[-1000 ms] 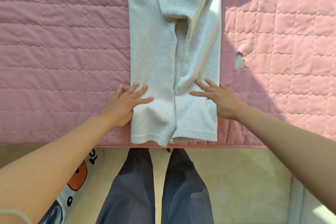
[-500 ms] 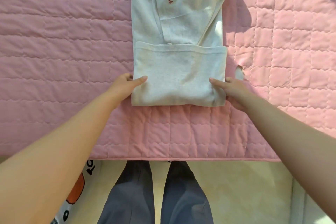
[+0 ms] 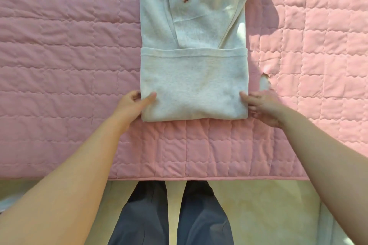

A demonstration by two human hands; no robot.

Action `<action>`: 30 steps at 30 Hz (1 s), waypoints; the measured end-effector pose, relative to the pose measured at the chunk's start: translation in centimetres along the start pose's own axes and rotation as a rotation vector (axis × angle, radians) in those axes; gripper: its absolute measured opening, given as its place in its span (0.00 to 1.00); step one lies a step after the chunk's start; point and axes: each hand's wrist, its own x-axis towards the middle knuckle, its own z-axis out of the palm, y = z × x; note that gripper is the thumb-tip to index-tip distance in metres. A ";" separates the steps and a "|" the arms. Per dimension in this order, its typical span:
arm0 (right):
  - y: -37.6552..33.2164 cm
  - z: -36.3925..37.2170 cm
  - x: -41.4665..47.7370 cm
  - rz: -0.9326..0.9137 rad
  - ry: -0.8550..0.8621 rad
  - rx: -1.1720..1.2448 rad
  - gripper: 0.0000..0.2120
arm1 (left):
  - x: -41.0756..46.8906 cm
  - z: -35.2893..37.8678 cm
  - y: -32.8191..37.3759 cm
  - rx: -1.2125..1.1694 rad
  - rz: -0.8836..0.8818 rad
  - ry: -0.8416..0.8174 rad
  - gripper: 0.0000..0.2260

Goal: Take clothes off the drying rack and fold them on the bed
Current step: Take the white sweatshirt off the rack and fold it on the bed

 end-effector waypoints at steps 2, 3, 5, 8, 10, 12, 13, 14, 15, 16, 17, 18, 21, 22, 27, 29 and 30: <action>2.0 -0.1 -0.1 0.023 -0.020 -0.079 0.10 | -0.7 -0.3 -1.9 0.099 -0.018 -0.064 0.16; 2.7 0.0 -0.1 0.019 0.000 -0.118 0.07 | -1.2 -0.3 -2.5 0.131 -0.016 -0.087 0.13; 3.5 0.0 0.1 0.010 0.080 -0.157 0.10 | -1.3 -0.5 -3.3 0.130 -0.018 -0.062 0.07; 3.4 0.1 0.7 -0.021 0.228 -0.211 0.17 | -0.7 -0.8 -3.4 0.145 -0.035 0.022 0.10; 3.2 -0.1 1.0 -0.149 0.367 -0.457 0.16 | -0.5 -0.7 -3.2 0.205 0.023 0.115 0.11; 2.6 -0.6 0.8 -0.399 0.519 -0.799 0.04 | -0.5 -0.7 -3.1 0.392 0.211 0.309 0.06; 2.3 -0.9 0.7 -0.529 0.564 -0.973 0.11 | -0.6 -0.8 -2.8 0.542 0.349 0.425 0.08; 2.4 -1.5 1.0 -0.644 0.569 -1.133 0.22 | -0.4 -1.0 -2.6 0.714 0.514 0.488 0.17; 2.1 -2.1 1.1 -0.752 0.565 -1.284 0.30 | -0.2 -1.2 -2.3 0.892 0.691 0.497 0.25; 1.8 -2.6 1.5 -0.846 0.556 -1.406 0.35 | 0.5 -1.4 -2.2 1.055 0.853 0.458 0.31; 1.4 -2.8 2.1 -0.900 0.522 -1.497 0.37 | 1.4 -1.5 -1.8 1.179 0.972 0.399 0.34; 0.9 -3.0 2.7 -0.948 0.509 -1.552 0.39 | 2.4 -1.6 -1.5 1.254 1.044 0.345 0.35; -0.6 -2.3 4.3 -1.016 0.465 -1.665 0.37 | 4.1 -1.3 0.5 1.379 1.077 0.222 0.33; -1.0 -1.8 4.9 -1.031 0.461 -1.689 0.35 | 4.7 -1.2 0.9 1.410 1.074 0.183 0.31; -2.3 0.2 6.5 -1.069 0.315 -1.725 0.30 | 6.2 -1.4 2.5 1.494 1.082 0.000 0.31; -2.5 0.0 6.4 -1.018 0.229 -1.689 0.30 | 6.1 -1.5 2.6 1.459 1.024 -0.071 0.29; -2.7 -0.1 6.4 -0.990 0.197 -1.652 0.31 | 6.0 -1.5 2.7 1.418 0.987 -0.099 0.28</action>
